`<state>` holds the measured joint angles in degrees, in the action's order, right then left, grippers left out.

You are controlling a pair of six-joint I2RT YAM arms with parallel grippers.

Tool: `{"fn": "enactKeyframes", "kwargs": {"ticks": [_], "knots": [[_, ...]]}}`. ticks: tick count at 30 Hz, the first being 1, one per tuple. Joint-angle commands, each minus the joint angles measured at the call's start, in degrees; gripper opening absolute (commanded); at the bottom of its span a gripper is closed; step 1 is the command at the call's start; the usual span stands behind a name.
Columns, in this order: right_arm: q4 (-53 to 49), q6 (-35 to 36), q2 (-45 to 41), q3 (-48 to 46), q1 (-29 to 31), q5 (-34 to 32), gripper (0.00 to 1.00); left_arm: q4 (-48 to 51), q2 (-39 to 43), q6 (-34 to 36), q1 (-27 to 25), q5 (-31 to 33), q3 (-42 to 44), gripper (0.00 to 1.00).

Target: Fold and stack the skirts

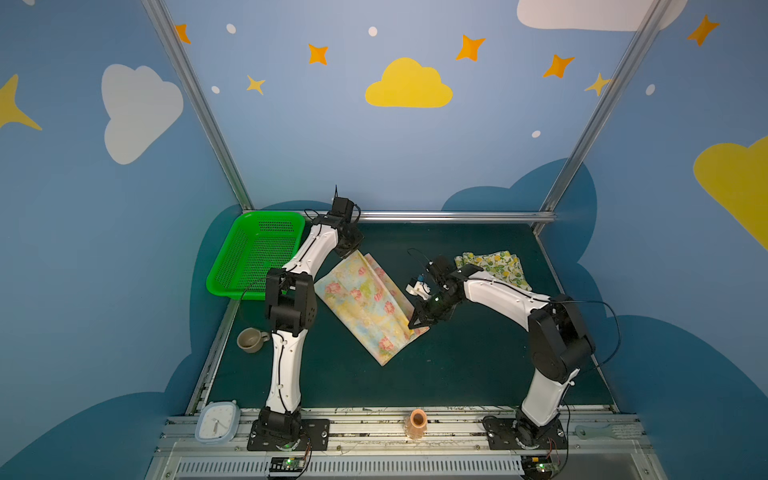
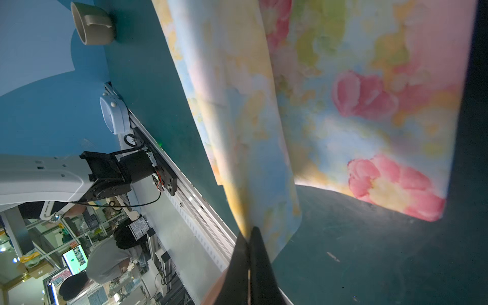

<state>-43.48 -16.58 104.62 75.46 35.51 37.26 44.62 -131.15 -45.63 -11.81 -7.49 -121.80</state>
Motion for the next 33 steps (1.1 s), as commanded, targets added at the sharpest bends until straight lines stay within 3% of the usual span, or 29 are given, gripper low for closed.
{"fn": "enactKeyframes", "kwargs": {"ticks": [1, 33], "knots": [[-3.75, 0.82, 1.63, 0.71, -0.69, 1.1, 0.0, 0.18, -1.8, 0.79, 0.56, 1.69, -3.2, 0.04], [-11.81, 2.19, 7.07, 8.75, -3.42, -4.53, 0.0, 3.63, -13.63, -0.69, 0.34, 0.45, -17.13, 0.04]]}}
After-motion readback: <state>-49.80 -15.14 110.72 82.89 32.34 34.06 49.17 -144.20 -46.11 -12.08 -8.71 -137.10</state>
